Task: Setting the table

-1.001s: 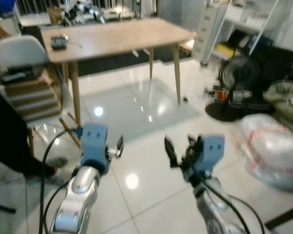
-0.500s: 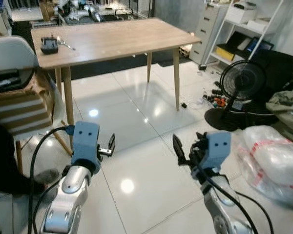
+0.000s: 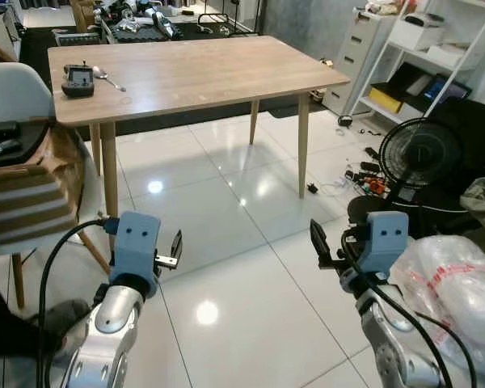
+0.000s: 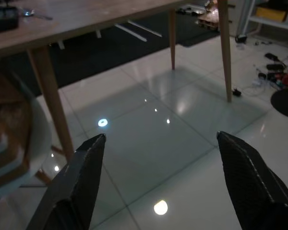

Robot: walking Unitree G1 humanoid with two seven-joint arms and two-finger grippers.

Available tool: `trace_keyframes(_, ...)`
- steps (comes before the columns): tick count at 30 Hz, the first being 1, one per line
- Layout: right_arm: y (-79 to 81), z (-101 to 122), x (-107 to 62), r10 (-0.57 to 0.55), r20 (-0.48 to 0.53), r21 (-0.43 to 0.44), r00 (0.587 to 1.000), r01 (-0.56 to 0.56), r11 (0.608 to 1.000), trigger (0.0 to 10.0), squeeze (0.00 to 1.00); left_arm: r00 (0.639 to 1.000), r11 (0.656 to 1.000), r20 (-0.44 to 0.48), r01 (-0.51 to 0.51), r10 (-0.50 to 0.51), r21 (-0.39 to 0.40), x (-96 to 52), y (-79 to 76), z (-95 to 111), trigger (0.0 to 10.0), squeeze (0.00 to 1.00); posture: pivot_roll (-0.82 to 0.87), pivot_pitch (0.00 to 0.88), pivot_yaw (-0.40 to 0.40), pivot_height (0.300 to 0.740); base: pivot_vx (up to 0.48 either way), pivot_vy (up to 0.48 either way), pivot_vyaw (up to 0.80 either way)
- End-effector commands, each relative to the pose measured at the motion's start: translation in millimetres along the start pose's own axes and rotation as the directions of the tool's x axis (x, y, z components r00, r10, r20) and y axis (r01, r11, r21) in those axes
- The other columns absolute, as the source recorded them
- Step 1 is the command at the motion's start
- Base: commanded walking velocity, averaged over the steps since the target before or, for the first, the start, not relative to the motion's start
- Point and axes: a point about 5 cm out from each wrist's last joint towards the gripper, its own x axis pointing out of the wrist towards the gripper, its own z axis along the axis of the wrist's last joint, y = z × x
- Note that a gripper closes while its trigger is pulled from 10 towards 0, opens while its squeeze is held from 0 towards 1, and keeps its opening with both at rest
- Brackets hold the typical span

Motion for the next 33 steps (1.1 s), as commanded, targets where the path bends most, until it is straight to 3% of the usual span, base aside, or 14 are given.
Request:
trace_keyframes(1, -6.0, -3, -1.3, -0.017, -0.020, 0.010, 1.000, 0.017, 1.000, 10.0, 0.00, 1.000, 1.000, -0.003, 0.006, -0.006, 0.000, -1.4, -3.4, -2, 10.0, 0.00, 0.11, 0.117, -0.030, 0.740, 0.480, 0.000, 0.00)
trace_keyframes(12, -1.0, 0, 3.5, 0.001, -0.008, 0.014, 1.000, -0.001, 1.000, 10.0, 0.00, 1.000, 1.000, -0.002, -0.011, 0.011, -0.007, -5.2, -0.6, -4, 10.0, 0.00, 0.12, 0.104, -0.045, 0.740, 0.480, 0.000, 0.00)
trace_keyframes(22, -7.0, 1, 14.5, 0.001, -0.011, 0.006, 1.000, -0.001, 1.000, 10.0, 0.00, 0.998, 0.998, -0.009, -0.060, 0.060, 0.001, -14.6, 8.5, -5, 10.0, 0.00, 0.16, 0.101, -0.061, 0.740, 0.480, 0.000, 0.00)
trace_keyframes(33, -7.3, 0, 14.8, -0.017, -0.008, 0.031, 1.000, 0.018, 0.999, 10.0, 0.00, 0.999, 0.999, -0.009, -0.053, 0.053, 0.005, -14.6, 7.6, -4, 10.0, 0.00, 0.17, 0.109, -0.060, 0.740, 0.480, 0.000, 0.00)
